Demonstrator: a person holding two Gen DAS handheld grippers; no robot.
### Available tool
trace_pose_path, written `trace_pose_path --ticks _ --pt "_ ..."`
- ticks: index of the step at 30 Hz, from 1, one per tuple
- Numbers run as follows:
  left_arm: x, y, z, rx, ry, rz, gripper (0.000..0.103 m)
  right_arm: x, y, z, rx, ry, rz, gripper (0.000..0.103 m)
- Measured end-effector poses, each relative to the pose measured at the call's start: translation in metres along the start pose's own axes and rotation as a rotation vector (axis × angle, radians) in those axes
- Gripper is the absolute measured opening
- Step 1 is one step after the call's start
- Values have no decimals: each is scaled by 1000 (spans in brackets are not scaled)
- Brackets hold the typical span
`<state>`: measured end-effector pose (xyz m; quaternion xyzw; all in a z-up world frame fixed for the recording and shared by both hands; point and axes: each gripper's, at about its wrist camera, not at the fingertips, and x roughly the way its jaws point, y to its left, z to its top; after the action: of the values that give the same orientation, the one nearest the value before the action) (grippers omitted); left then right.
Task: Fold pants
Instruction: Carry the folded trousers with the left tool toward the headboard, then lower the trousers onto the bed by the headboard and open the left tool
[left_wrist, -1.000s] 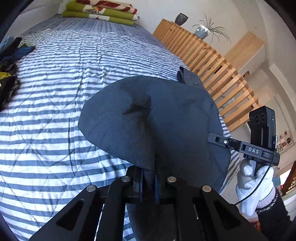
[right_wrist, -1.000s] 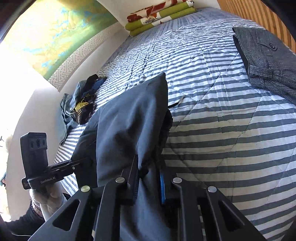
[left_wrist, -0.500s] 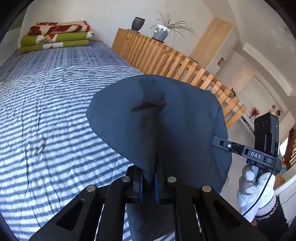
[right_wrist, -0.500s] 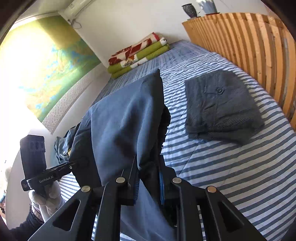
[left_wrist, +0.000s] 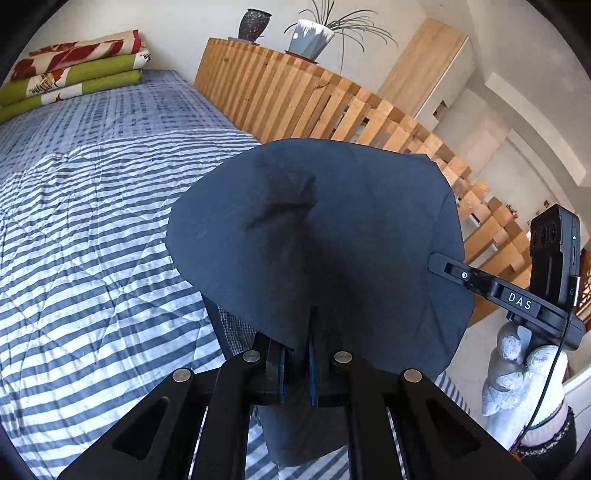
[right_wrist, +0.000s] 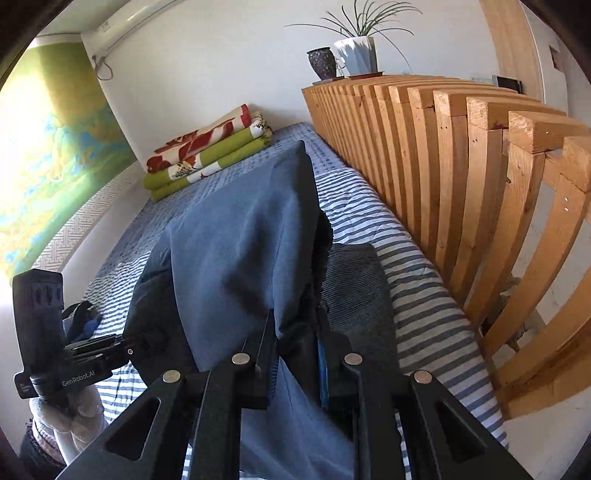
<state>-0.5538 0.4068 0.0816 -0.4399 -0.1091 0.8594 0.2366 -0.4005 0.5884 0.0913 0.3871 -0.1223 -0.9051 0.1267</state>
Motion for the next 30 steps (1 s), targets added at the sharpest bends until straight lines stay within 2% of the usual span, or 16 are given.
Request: trace_pose_path --ticks 4,6,8,10,12,15,18,20,24,27,30 --pt "35 15 1 2 30 44 9 41 -30 6 43 56 -6 15" --pt "49 30 0 -22 49 98 19 64 -40 5 45 79 -31 16" --pt "58 47 7 -79 60 149 31 82 -48 4 47 107 -88 21" --pt "52 60 10 -102 18 155 31 88 -58 5 83 127 -174 23" --pt "44 61 13 -84 -21 177 31 81 -59 6 78 96 -220 23" --pt "35 57 13 -54 -54 158 30 63 -43 3 11 13 -284 23" --pt "33 49 7 -30 -34 124 30 53 -25 -3 -60 -33 -258 23" --pt "23 32 -9 -9 -13 87 30 53 -7 -12 -132 -33 -262 23" --pt "22 9 -47 39 60 33 30 56 17 -44 -224 42 -286 23" --pt "29 -3 -83 83 126 47 31 56 14 -67 -211 85 -309 24" --pt "31 -7 -122 113 196 98 31 47 7 -89 -184 126 -327 29"
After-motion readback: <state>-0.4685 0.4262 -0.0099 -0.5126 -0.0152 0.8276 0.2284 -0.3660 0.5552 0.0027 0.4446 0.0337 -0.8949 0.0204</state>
